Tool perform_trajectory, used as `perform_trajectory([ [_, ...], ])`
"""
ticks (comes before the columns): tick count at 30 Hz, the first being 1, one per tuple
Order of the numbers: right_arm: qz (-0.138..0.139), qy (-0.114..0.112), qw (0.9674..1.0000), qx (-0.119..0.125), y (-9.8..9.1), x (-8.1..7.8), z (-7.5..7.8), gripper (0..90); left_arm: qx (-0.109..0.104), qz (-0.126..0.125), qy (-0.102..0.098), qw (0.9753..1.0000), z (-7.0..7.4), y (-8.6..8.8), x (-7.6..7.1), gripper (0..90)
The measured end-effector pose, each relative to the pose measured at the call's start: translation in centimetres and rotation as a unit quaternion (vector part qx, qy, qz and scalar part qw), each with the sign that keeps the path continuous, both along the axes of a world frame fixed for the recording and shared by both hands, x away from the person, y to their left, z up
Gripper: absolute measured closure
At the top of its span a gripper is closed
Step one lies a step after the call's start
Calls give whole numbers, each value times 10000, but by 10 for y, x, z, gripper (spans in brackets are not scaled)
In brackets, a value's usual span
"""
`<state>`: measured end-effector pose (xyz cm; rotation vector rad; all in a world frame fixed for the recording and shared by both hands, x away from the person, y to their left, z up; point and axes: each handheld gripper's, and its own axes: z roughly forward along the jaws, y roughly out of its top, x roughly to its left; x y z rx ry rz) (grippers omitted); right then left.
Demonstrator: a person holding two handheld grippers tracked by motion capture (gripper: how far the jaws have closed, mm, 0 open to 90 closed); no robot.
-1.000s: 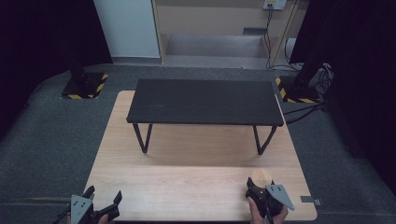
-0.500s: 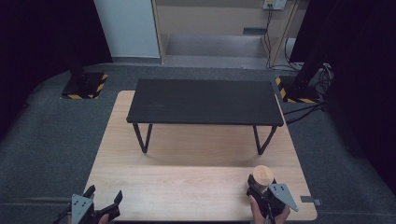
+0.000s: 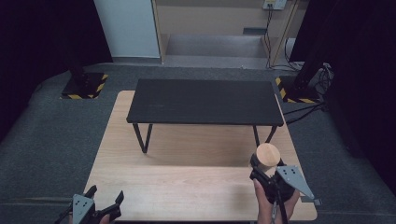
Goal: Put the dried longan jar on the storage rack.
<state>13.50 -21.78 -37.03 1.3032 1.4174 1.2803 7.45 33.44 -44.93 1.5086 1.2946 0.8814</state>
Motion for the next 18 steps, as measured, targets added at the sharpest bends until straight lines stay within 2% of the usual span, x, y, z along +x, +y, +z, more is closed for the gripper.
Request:
perform_trajectory([
  [6, 90, -118, 9999, -77, 2, 11, 39, 255, -15, 3, 9, 10000, 0, 2, -1, 26],
  [10, 145, -190, 9996, -131, 4, 20, 58, 256, -23, 2, 15, 10000, 0, 2, -2, 26],
  [18, 249, -226, 9992, -207, 7, 44, 80, 256, -48, 9, 16, 10000, 0, 4, -2, 26],
])
